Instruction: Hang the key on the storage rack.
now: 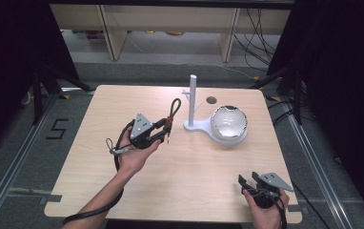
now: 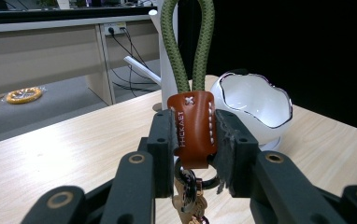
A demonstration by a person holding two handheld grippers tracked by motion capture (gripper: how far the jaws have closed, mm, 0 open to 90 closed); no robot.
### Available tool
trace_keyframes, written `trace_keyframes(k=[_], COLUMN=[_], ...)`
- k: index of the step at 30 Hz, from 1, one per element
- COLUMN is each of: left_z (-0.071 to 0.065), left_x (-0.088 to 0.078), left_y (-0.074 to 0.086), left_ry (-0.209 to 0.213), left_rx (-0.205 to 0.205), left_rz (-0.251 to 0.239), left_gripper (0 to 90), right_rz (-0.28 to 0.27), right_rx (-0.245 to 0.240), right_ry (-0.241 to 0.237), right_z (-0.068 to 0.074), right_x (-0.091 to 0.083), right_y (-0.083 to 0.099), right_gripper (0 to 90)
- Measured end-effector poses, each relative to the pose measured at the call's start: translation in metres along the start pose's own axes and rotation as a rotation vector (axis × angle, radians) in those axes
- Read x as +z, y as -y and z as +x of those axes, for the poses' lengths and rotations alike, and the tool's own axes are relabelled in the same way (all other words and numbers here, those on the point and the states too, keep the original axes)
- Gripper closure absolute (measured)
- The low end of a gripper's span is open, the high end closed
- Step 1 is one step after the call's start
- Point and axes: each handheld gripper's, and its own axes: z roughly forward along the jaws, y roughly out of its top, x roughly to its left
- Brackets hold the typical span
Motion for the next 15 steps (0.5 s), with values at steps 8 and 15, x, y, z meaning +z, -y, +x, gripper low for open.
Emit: trace_keyframes(k=[8,15], left_z=[0.003,0.005], left_x=[0.006,0.012], left_y=[-0.004,-0.006], left_ry=[-0.003,-0.007], left_rx=[-0.002,-0.014], left_rz=[-0.003,-0.004], left_gripper=[68.9,68.9], right_rz=[-0.006,-0.001], right_rx=[-0.014,-0.006], right_ry=[-0.001,0.002], right_z=[-0.001,-0.001], right_x=[0.001,0.001], right_y=[0.000,0.000], right_gripper=[43.5,43.4])
